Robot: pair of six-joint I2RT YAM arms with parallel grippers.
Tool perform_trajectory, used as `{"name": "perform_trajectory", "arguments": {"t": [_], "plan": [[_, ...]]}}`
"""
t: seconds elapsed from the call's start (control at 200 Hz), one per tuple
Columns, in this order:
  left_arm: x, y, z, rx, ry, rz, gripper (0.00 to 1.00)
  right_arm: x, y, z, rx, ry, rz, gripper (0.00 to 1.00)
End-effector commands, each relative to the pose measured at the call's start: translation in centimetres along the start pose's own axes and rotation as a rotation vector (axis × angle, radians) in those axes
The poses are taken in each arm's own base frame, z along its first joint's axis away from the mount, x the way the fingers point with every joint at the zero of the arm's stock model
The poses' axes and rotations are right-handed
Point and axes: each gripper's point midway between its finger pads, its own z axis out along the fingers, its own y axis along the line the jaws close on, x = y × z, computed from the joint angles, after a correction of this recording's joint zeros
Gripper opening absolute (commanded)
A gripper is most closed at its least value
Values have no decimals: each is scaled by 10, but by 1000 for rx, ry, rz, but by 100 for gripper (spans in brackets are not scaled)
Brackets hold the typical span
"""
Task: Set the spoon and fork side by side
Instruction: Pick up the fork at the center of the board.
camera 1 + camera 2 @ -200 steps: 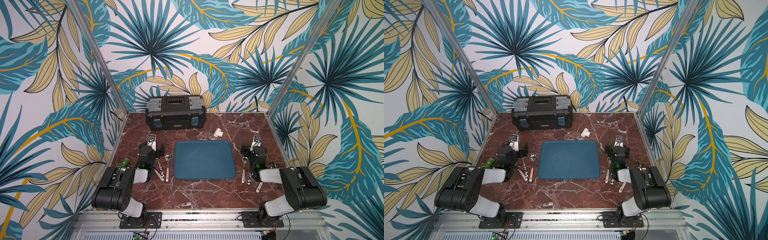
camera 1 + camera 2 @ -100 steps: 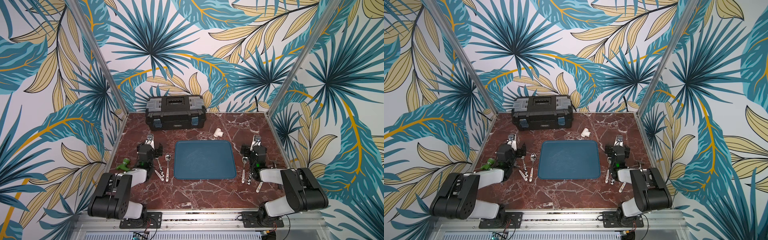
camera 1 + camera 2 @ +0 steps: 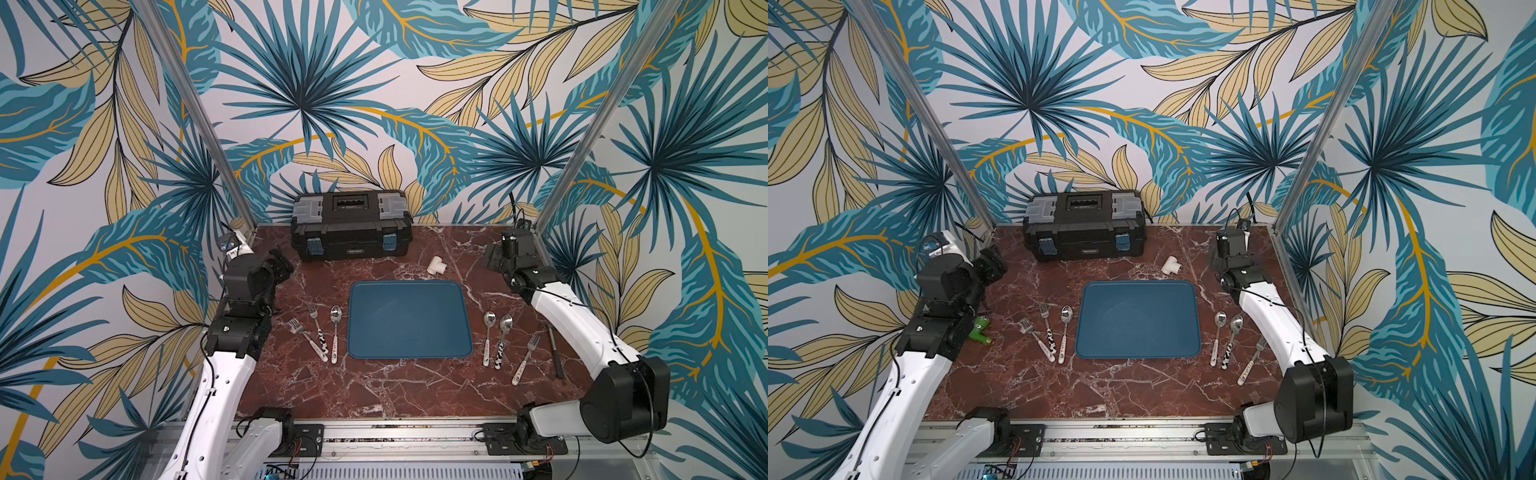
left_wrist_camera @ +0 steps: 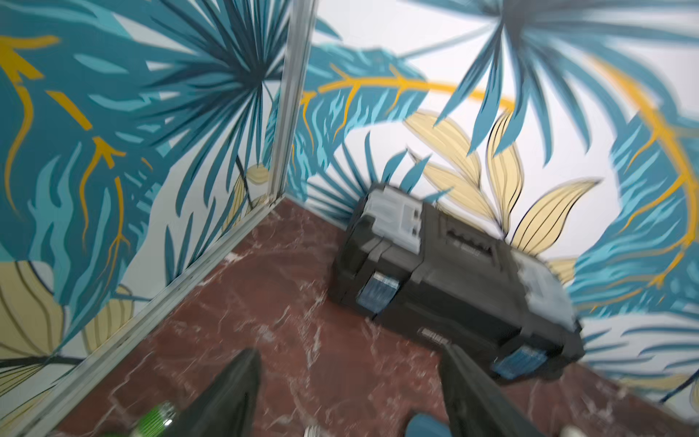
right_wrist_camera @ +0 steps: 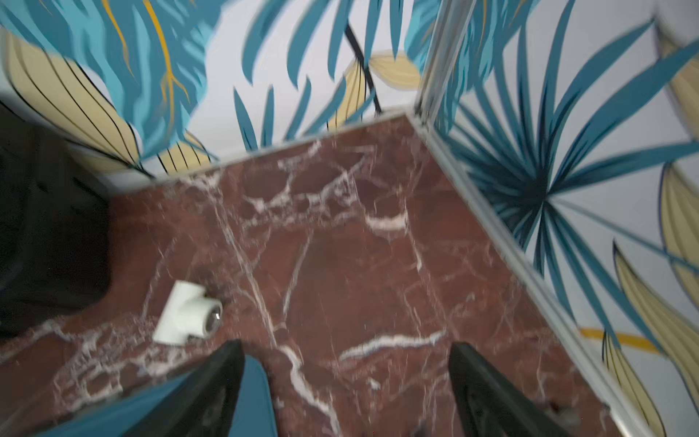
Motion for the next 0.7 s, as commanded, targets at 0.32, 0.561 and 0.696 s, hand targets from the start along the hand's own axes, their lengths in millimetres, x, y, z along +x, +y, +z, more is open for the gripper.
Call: {"name": "perform_trajectory", "arguments": {"t": [0.32,0.561,0.696], "plan": [[116,43,-11,-159,497,20,0,78,-2,-7,-60,319,-113,0],[202,63,-7,-348,888,-63,16,106,-7,9,4,421,-115,0],[237,56,-1,-325,1037,-69,23,116,-1,8,-25,474,-111,12]]}}
